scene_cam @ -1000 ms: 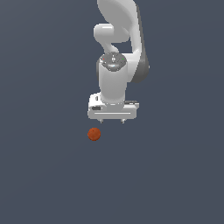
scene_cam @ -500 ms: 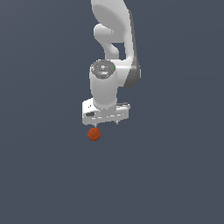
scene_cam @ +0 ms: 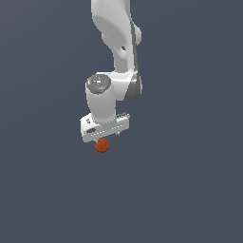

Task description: Pick up the object and move it to a goal position.

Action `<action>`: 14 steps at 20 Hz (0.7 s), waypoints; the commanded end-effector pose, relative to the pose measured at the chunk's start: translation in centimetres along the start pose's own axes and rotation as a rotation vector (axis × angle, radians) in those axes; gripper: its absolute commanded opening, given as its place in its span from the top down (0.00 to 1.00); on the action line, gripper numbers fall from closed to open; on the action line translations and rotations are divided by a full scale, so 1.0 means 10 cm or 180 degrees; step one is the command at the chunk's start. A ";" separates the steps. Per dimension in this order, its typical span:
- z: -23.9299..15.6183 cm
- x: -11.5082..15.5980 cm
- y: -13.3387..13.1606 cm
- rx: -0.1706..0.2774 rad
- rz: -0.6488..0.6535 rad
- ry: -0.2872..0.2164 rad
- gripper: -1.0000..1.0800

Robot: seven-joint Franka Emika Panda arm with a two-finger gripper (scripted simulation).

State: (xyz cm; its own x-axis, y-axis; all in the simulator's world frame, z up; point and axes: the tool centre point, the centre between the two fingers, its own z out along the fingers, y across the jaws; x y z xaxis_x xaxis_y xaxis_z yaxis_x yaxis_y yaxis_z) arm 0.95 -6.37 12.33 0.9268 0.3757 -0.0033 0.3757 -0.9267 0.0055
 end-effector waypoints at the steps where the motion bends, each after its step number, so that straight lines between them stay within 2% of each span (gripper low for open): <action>1: 0.06 -0.04 0.08 0.0004 -0.0162 0.0003 0.04; 14: 0.25 -0.16 0.29 0.0015 -0.0626 0.0011 0.04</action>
State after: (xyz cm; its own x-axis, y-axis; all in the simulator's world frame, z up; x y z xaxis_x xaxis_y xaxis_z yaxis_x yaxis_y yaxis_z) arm 0.57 -9.57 9.92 0.8413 0.5405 -0.0008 0.5405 -0.8413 0.0003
